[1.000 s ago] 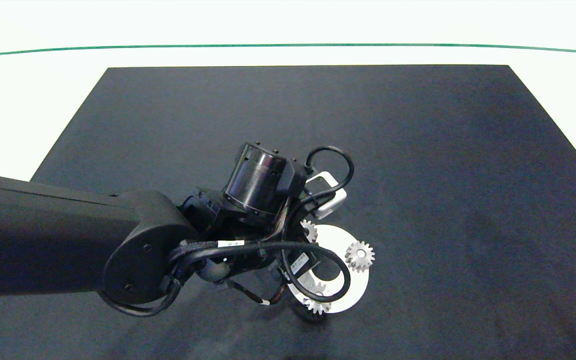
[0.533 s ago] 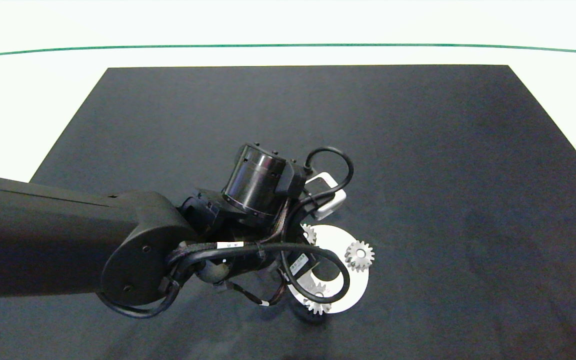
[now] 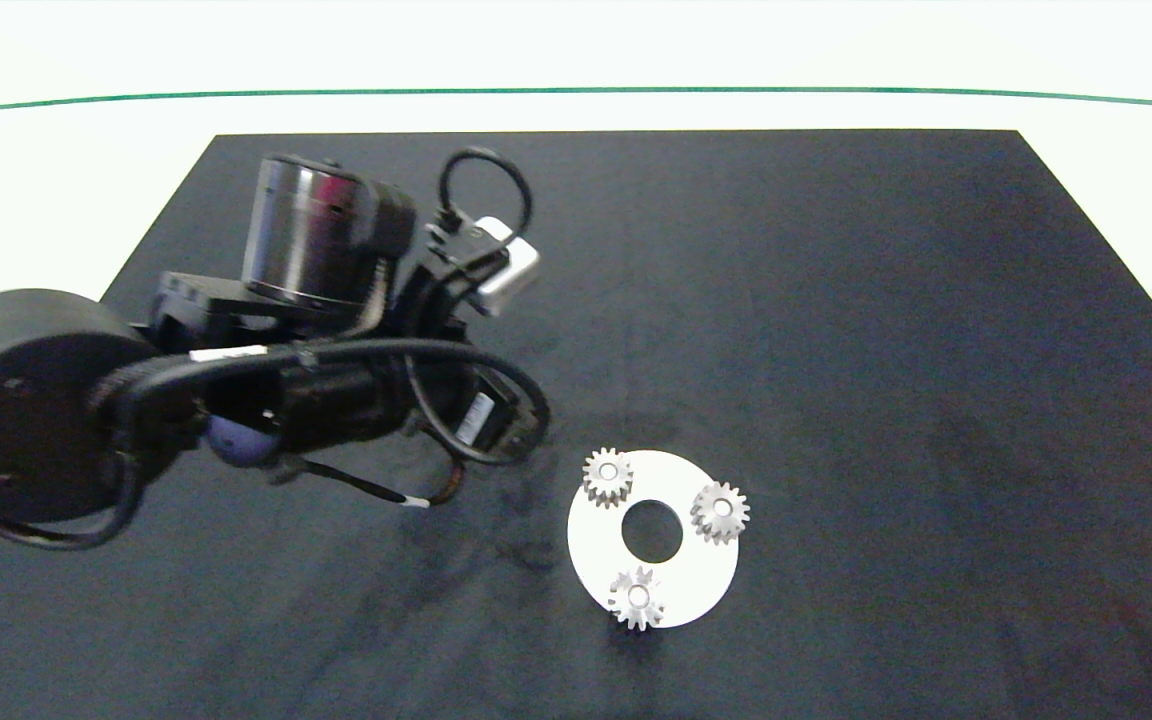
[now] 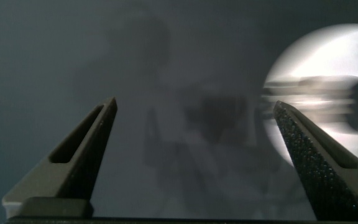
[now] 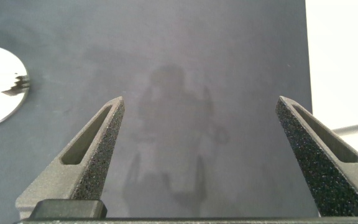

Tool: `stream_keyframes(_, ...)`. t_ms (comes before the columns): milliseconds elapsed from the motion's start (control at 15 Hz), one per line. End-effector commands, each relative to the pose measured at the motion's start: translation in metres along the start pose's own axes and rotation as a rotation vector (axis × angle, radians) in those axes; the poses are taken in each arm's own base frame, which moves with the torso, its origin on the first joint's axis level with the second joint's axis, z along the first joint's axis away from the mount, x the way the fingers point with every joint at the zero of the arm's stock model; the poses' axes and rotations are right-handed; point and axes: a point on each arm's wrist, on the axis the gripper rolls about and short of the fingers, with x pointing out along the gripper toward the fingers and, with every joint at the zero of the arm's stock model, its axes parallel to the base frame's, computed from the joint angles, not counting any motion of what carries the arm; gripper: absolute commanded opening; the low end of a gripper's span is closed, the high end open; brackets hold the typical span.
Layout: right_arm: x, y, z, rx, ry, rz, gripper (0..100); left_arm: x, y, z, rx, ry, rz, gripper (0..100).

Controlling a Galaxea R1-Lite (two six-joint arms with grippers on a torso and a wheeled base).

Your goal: Install three planetary gears onto the carrier pins

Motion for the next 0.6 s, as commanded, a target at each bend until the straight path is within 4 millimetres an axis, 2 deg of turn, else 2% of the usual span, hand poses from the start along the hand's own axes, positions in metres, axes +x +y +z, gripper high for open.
stream_keyframes(67, 0.004, -0.004, -0.004, 0.017, 0.057, -0.163, 100, -0.100, 0.075, -0.037, -0.137, -0.038, 0.330, 100)
stream_keyframes(133, 0.003, -0.006, -0.005, 0.024, 0.058, -0.192, 100, -0.112, 0.077, -0.042, -0.146, -0.041, 0.364, 100)
stream_keyframes(200, -0.006, -0.010, -0.008, 0.044, 0.042, -0.256, 100, -0.138, 0.074, -0.054, -0.166, -0.055, 0.412, 100)
stream_keyframes(267, -0.016, -0.013, -0.011, 0.058, 0.023, -0.306, 100, -0.155, 0.067, -0.063, -0.186, -0.075, 0.425, 100)
stream_keyframes(400, -0.029, -0.014, -0.020, 0.071, 0.020, -0.377, 100, -0.175, 0.062, -0.078, -0.217, -0.079, 0.483, 100)
stream_keyframes(600, -0.053, -0.011, -0.044, 0.090, -0.016, -0.440, 100, -0.223, 0.039, -0.107, -0.242, -0.129, 0.617, 100)
